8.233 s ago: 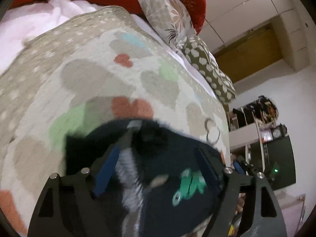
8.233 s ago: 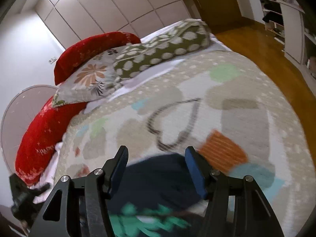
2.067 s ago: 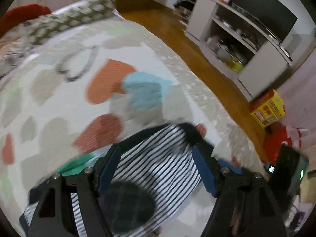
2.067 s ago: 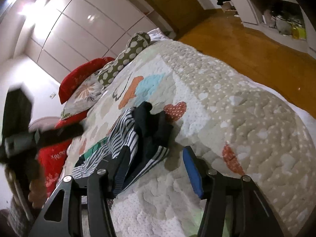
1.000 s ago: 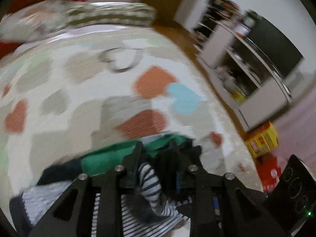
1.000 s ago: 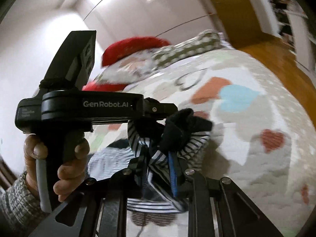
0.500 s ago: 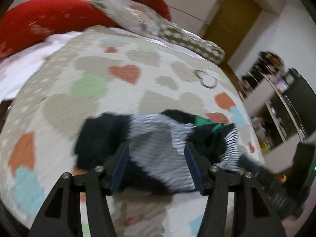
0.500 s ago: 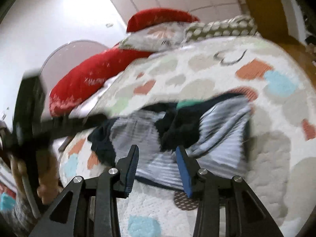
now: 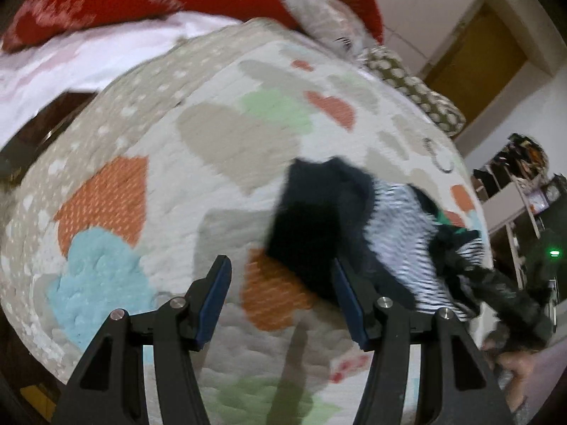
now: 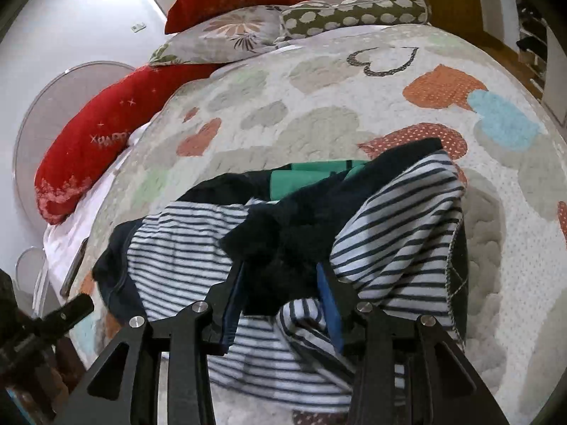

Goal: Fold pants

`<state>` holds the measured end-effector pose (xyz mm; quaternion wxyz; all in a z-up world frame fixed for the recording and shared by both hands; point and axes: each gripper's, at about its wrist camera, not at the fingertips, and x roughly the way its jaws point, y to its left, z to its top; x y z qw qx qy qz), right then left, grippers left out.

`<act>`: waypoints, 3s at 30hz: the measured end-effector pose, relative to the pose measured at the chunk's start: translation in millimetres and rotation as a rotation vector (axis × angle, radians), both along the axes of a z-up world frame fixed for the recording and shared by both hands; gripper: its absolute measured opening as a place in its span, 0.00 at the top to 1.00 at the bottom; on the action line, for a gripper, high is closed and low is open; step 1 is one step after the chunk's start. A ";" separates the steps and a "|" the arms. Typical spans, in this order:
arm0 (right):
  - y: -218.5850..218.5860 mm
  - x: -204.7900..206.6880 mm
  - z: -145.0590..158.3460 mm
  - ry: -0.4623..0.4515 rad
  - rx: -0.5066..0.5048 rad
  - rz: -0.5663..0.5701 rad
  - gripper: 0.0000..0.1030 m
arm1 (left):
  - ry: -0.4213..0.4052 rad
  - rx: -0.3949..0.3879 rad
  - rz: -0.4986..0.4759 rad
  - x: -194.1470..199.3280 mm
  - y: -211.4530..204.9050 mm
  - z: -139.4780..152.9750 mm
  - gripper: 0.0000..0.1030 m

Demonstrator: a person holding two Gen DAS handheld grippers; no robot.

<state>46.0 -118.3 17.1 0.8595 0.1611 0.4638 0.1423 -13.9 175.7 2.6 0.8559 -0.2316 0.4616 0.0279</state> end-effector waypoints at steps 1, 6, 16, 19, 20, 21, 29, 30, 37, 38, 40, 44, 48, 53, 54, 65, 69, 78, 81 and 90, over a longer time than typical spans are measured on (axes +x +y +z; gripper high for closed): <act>-2.2 0.2 2.3 0.010 0.007 -0.002 0.58 | 0.019 -0.014 0.007 0.3 4.3 -6.8 0.44; 2.7 -8.7 30.5 -0.008 -0.013 0.014 0.57 | -0.006 -0.111 0.022 -8.8 20.0 -11.6 0.44; 113.3 10.0 56.8 0.064 -0.034 0.252 0.51 | -0.073 -0.208 0.093 -44.1 49.8 -5.5 0.44; 155.2 24.0 49.7 0.130 -0.054 0.324 0.46 | -0.106 -0.216 0.093 -52.0 53.1 -2.8 0.45; 166.6 27.5 47.0 0.146 -0.069 0.341 0.45 | -0.116 -0.216 0.091 -53.9 53.5 -2.1 0.44; 182.5 32.9 43.4 0.159 -0.108 0.354 0.44 | -0.122 -0.214 0.089 -55.0 53.3 -1.8 0.44; 253.9 52.3 8.7 0.265 -0.394 0.426 0.23 | -0.117 -0.233 0.043 -57.2 43.5 -10.5 0.44; 263.0 51.2 1.1 0.273 -0.462 0.442 0.23 | -0.121 -0.235 0.036 -57.4 41.5 -10.5 0.42; 253.2 44.4 10.4 0.229 -0.520 0.442 0.68 | -0.154 -0.209 -0.006 -47.2 20.7 -7.5 0.33; 245.3 44.9 15.4 0.227 -0.487 0.433 0.69 | -0.154 -0.184 -0.012 -42.8 15.2 -7.1 0.33; 233.8 44.8 22.8 0.227 -0.432 0.427 0.70 | -0.159 -0.140 -0.034 -33.4 3.4 -5.7 0.33; 212.7 41.2 37.8 0.218 -0.337 0.429 0.71 | -0.122 -0.140 -0.120 -12.7 -18.8 -2.7 0.67; 188.9 38.4 59.6 0.185 -0.190 0.406 0.71 | -0.127 -0.104 -0.178 -0.1 -43.7 12.5 0.83; 137.4 32.3 81.6 0.127 -0.038 0.355 0.71 | -0.156 -0.052 -0.261 7.9 -87.9 39.9 0.83; 120.1 31.0 85.7 0.112 -0.002 0.334 0.71 | -0.160 -0.045 -0.282 9.5 -99.2 44.2 0.83; -52.0 18.8 55.8 0.085 0.177 0.082 0.67 | -0.119 -0.001 -0.357 23.7 -158.7 53.2 0.83; -94.7 7.3 44.0 0.054 0.075 -0.056 0.59 | -0.079 0.000 -0.326 35.0 -155.3 50.4 0.83; -104.7 -5.1 73.0 -0.078 0.360 0.008 0.58 | -0.029 0.095 -0.429 52.6 -205.3 26.4 0.79; -88.4 1.9 50.3 -0.006 0.461 0.037 0.58 | 0.015 0.154 -0.424 57.4 -211.6 5.7 0.74; -121.6 0.0 -1.7 0.035 0.589 -0.129 0.53 | 0.018 0.046 -0.380 66.9 -176.5 11.5 0.65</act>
